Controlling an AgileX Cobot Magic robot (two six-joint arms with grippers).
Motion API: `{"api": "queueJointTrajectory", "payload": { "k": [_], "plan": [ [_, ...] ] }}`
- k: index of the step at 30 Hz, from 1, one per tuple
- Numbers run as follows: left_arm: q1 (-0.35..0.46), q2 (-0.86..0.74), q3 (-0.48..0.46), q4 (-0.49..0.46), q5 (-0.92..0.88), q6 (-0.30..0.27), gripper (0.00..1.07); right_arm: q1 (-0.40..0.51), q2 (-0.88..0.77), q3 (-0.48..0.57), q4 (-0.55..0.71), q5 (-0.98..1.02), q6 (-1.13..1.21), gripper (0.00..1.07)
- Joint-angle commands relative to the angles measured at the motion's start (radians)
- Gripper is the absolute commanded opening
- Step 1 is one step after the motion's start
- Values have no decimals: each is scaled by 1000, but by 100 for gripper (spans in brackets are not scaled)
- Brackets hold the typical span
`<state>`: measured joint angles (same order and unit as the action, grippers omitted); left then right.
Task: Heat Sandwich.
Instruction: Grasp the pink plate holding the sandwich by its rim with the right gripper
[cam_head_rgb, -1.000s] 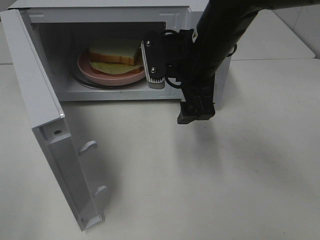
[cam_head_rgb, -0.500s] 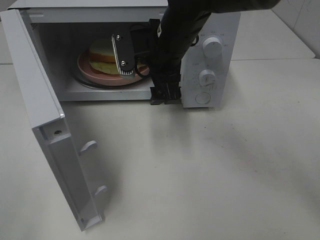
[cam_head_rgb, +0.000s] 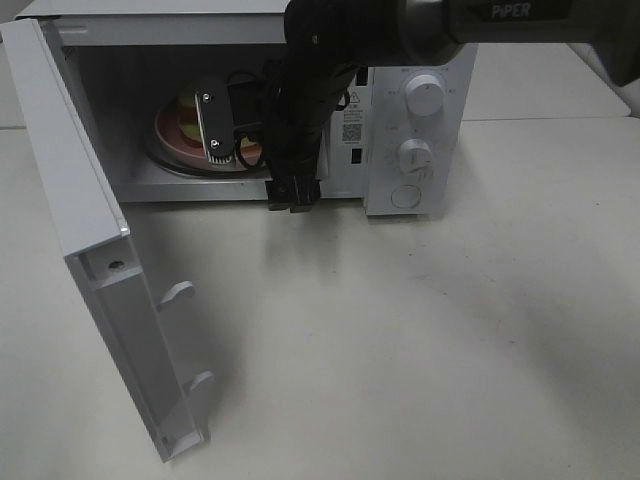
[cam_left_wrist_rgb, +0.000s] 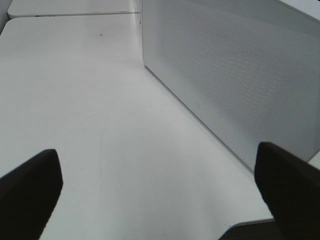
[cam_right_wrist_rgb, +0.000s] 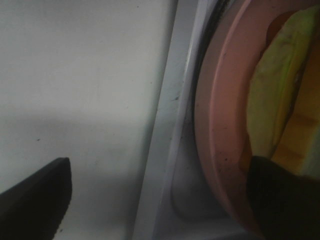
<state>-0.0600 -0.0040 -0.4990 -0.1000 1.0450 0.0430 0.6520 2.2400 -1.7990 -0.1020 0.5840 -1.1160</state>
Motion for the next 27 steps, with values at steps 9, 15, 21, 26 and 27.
{"api": "queueJointTrajectory", "payload": {
  "k": [9,15,21,26,27],
  "plan": [
    [2,-23,3,17,-8,-5,103,3,200,-289,2,37,17,87],
    [2,-23,3,32,-7,-5,103,3,267,-372,2,41,30,86],
    [2,-23,3,44,-7,-5,103,3,316,-401,5,49,33,84],
    [2,-23,3,47,-7,-5,103,3,324,-401,10,56,55,77],
    [2,-23,3,47,-7,-5,103,3,324,-401,9,58,70,69]
  ]
}}
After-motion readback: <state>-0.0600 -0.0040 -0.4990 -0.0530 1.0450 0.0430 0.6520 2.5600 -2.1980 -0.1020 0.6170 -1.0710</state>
